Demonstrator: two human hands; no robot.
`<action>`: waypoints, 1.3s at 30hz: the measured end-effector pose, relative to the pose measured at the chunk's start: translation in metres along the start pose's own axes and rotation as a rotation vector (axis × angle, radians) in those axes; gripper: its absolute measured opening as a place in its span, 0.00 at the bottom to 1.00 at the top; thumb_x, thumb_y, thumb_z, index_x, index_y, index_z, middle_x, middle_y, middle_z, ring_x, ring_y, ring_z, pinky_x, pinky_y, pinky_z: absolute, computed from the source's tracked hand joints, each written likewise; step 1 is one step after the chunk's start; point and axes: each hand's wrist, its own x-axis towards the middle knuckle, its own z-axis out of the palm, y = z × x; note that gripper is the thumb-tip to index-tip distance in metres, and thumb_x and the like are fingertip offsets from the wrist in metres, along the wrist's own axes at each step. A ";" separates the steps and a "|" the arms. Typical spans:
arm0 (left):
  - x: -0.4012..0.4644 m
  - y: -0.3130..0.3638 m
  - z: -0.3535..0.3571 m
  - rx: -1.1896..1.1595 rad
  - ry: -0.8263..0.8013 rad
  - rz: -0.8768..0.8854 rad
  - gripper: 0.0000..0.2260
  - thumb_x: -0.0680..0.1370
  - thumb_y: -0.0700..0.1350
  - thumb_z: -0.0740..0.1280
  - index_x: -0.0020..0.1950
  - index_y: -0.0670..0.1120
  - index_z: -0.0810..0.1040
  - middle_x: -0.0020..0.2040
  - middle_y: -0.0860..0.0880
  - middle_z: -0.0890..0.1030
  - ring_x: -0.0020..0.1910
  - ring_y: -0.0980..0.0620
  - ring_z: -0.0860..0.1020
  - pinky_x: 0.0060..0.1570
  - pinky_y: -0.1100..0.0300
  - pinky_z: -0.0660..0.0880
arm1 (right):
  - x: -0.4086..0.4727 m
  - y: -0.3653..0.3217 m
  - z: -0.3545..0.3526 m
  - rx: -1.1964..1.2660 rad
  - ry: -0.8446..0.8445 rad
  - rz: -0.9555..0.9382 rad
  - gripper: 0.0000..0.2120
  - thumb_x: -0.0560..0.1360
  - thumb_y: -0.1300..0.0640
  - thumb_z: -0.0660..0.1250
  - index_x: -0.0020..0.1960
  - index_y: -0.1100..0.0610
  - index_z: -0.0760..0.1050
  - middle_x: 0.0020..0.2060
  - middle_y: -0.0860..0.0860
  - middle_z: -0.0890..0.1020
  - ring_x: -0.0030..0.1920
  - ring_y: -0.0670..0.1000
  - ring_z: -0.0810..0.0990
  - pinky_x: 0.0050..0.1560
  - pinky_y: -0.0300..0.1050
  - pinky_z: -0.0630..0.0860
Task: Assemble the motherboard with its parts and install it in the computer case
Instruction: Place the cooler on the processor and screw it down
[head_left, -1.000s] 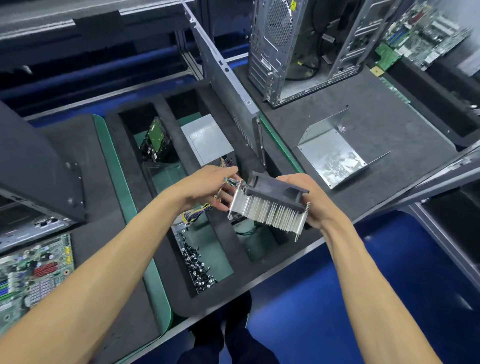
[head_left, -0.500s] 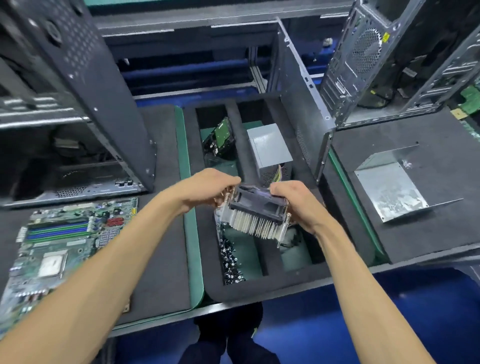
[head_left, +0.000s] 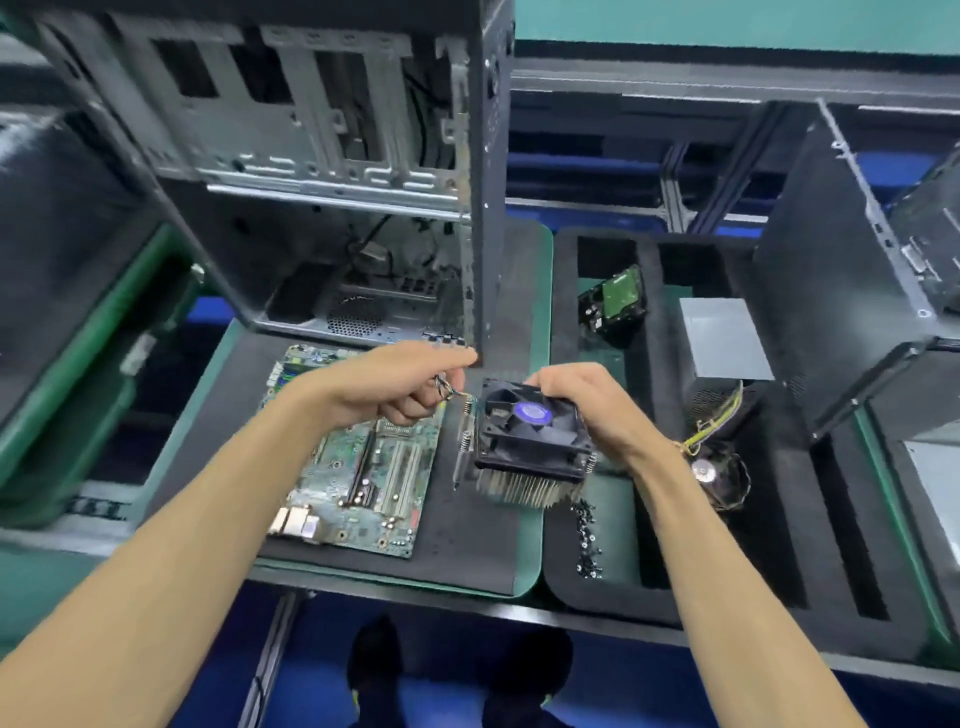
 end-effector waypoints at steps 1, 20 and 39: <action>-0.009 -0.005 -0.010 0.003 -0.029 0.022 0.15 0.79 0.61 0.66 0.43 0.50 0.74 0.29 0.54 0.56 0.26 0.54 0.52 0.23 0.65 0.52 | 0.004 -0.003 0.010 0.013 0.000 0.001 0.12 0.69 0.55 0.62 0.31 0.54 0.80 0.34 0.47 0.80 0.36 0.45 0.74 0.39 0.39 0.70; -0.095 -0.103 -0.178 0.019 0.105 0.107 0.16 0.79 0.61 0.61 0.43 0.50 0.78 0.31 0.55 0.59 0.27 0.55 0.56 0.25 0.64 0.56 | 0.056 -0.046 0.208 0.024 0.130 0.023 0.10 0.70 0.53 0.61 0.31 0.52 0.69 0.30 0.48 0.70 0.31 0.44 0.65 0.35 0.43 0.62; -0.074 -0.089 -0.165 1.140 0.150 0.505 0.46 0.60 0.64 0.80 0.70 0.45 0.67 0.59 0.50 0.68 0.56 0.54 0.64 0.57 0.63 0.63 | 0.096 -0.037 0.217 -0.140 0.384 -0.043 0.22 0.84 0.50 0.62 0.34 0.57 0.75 0.33 0.46 0.80 0.34 0.44 0.78 0.40 0.35 0.74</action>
